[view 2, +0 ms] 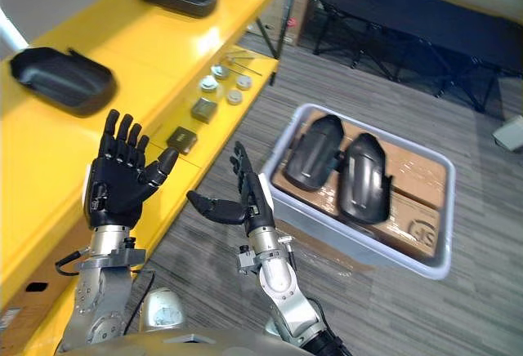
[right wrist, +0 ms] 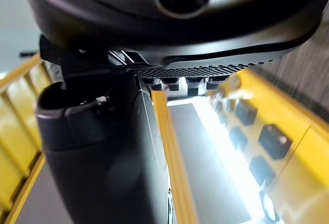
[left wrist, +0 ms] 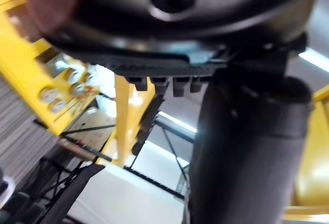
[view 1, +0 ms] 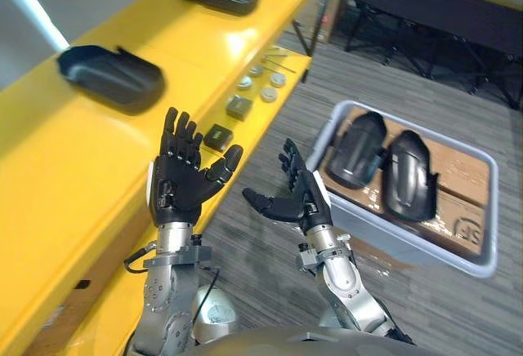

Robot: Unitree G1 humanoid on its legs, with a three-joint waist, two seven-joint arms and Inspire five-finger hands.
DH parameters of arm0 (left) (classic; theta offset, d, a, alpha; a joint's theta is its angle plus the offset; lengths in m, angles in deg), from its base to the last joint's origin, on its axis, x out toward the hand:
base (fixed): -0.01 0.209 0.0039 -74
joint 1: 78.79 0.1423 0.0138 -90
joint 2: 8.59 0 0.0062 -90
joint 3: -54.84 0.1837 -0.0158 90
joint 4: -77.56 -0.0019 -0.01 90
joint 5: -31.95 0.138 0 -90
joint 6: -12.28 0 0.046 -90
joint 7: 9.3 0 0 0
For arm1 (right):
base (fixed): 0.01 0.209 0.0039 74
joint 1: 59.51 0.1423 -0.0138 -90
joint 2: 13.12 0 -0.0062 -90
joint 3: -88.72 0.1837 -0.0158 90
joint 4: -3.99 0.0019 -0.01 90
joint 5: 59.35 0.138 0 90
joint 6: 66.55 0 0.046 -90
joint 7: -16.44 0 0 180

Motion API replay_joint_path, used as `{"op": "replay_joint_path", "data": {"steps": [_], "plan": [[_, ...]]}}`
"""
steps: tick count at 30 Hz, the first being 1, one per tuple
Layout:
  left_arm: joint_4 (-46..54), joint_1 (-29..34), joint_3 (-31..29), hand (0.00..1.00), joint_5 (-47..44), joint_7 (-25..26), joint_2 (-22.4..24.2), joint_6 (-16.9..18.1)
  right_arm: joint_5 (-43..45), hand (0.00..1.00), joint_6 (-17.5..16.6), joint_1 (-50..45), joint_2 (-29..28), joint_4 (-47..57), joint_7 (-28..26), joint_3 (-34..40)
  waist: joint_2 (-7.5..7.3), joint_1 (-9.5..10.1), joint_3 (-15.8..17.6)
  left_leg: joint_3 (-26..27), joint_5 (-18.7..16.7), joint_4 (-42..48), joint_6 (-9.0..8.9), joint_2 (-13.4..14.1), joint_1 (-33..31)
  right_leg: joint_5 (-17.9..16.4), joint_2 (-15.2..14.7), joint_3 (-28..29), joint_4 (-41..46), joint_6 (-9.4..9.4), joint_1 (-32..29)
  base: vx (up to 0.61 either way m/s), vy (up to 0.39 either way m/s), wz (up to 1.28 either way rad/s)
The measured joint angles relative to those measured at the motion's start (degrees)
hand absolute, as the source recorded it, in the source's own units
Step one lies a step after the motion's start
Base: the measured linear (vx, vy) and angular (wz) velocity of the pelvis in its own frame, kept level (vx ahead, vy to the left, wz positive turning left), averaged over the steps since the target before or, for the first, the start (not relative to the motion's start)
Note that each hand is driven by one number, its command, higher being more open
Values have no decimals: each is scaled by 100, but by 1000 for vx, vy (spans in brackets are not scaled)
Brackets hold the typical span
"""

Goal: Walk over and take three plastic housings, then place them on the shelf

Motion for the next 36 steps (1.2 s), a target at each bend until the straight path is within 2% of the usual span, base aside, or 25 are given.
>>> {"op": "replay_joint_path", "data": {"steps": [1, 2, 3, 4, 5, 6, 7, 8, 9, 10, 11, 12, 13, 14, 16, 18, 20, 23, 27, 30, 33, 36], "plan": [[0, -2, 59, 100, -49, -29, 113, -30, 6, 100, 35, -61, 83, -1, -34, 142, 51, -58, -29, 1, 170, -179, 11, 33, 4, -144, 45, -107, -55, 197, -21, -57, -526, -24], [0, -52, 165, 100, -126, -44, 287, -172, 9, 100, 120, -198, 321, -2, -125, 437, 195, -233, -55, -3, 482, -420, 41, 128, 12, -370, 164, -268, -110, 246, -33, -55, -440, -7], [-1, -57, 258, 100, -191, -36, 376, -298, 14, 100, 205, -357, 539, -4, -208, 766, 319, -389, -50, -50, 821, -479, 169, 219, 4, -447, 299, -322, -118, 163, -16, -52, -390, -4], [-1, -59, 279, 100, -203, -46, 379, -350, 13, 100, 228, -458, 601, -4, -218, 901, 319, -443, -50, -97, 1020, -463, 335, 224, -8, -461, 326, -327, -127, 135, 9, -50, -307, -6], [-3, -56, 281, 100, -276, -118, 377, -385, 9, 100, 228, -679, 662, 15, -223, 1092, 270, -533, -29, -117, 1303, -317, 665, 223, -39, -494, 339, -338, -218, 70, 139, -51, -229, -24], [-23, -15, 289, 100, -407, -224, 377, -387, 3, 100, 228, -883, 685, 63, -225, 1253, 214, -495, -5, -221, 1046, -120, 454, 76, -10, -521, 315, -283, -391, 16, 213, -65, -174, -36], [-23, 24, 288, 100, -447, -292, 375, -386, 7, 100, 228, -917, 692, 69, -230, 1300, 253, -482, -29, -290, 848, -33, 420, -62, -4, -501, 308, -245, -488, -23, 190, -103, -47, -50], [-19, 101, 284, 100, -489, -429, 348, -384, 12, 100, 227, -928, 684, 71, -245, 1329, 302, -484, -61, -287, 520, 19, 450, -222, -6, -437, 361, -152, -656, -74, 183, -99, 33, -51], [-19, 185, 289, 100, -583, -602, 331, -384, 13, 100, 227, -909, 684, 93, -307, 1329, 321, -448, -76, -450, 143, 5, 437, -499, -10, -302, 391, 6, -883, -101, 149, -83, 61, -55], [-23, 215, 321, 100, -613, -715, 324, -386, 12, 100, 223, -900, 686, 138, -348, 1314, 310, -354, -95, -613, -217, -17, 463, -805, -31, -157, 401, 116, -1032, -85, 72, -28, 58, -51], [-25, 231, 323, 100, -632, -765, 318, -387, 14, 100, 224, -850, 696, 140, -361, 1294, 307, -278, -115, -716, -510, -60, 467, -989, -38, -30, 390, 212, -1121, -33, -20, -30, 113, -46], [-56, 224, 311, 100, -692, -819, 282, -387, 16, 100, 225, -769, 708, 128, -351, 1280, 297, -177, -127, -856, -655, -149, 267, -1123, -35, 109, 358, 332, -1185, 47, -121, -24, 171, -54], [-147, 233, 260, 100, -777, -891, 214, -394, 8, 100, 229, -646, 680, 108, -296, 1228, 197, -78, -151, -809, -673, -159, 328, -1309, -38, 357, 241, 440, -1283, 147, -210, -19, 216, -52], [-217, 253, 206, 100, -866, -939, 202, -447, -4, 100, 229, -572, 642, 108, -263, 1179, 121, -28, -160, -747, -639, -136, 332, -1394, -39, 507, 163, 439, -1340, 142, -242, -1, 147, -43], [-271, 354, 85, 100, -864, -1063, 113, -602, -8, 100, 229, -417, 530, 108, -43, 1150, 7, 7, -171, -720, -661, -90, 366, -1480, -22, 792, 91, 399, -1452, 62, -243, -12, 156, -25], [-282, 331, 78, 100, -861, -1204, -54, -614, 31, 100, 220, -163, 349, 99, 318, 1289, -115, 9, -154, -670, -692, -75, 419, -1531, -39, 1064, 58, 311, -1584, 12, -265, -53, 152, -20], [-282, 161, 93, 100, -788, -1330, -214, -619, 44, 100, 51, 177, 145, 72, 847, 1772, -250, 16, -124, -629, -761, 69, 482, -1539, -266, 1382, 67, 125, -1851, -29, -337, -102, 83, -15], [-285, -150, 18, 100, -597, -1213, -229, -618, 42, 100, -105, 719, 149, -92, 1391, 2499, -420, 15, 12, -613, -837, 291, 506, -1519, -602, 1430, 134, -85, -2176, -63, -420, -97, -11, -11], [-318, -442, -164, 100, -596, -1017, -219, -618, 288, 100, -110, 1604, 499, -548, 2175, 3492, -356, 2, 399, -880, -810, 429, 408, -1329, -935, 1389, 426, -92, -2321, -134, -594, -85, -84, -8], [-318, -437, -201, 100, -581, -1014, -200, -640, 711, 100, 157, 2013, 851, -844, 2458, 3754, -344, 31, 607, -1012, -779, 380, 353, -1204, -937, 1443, 607, -77, -2344, -161, -623, 0, -77, -11], [-318, -453, -262, 100, -571, -1058, -208, -714, 1034, 100, 277, 2322, 1128, -1072, 2520, 3793, -402, 45, 739, -1014, -755, 294, 314, -1183, -929, 1503, 642, -74, -2410, -185, -626, 8, -13, -2], [-318, -482, -385, 100, -572, -1134, -227, -714, 1236, 100, 500, 2744, 1434, -1556, 2389, 3793, -453, 140, 854, -999, -754, 285, 314, -1186, -911, 1611, 645, -77, -2430, -230, -632, 1, 10, 0]]}}
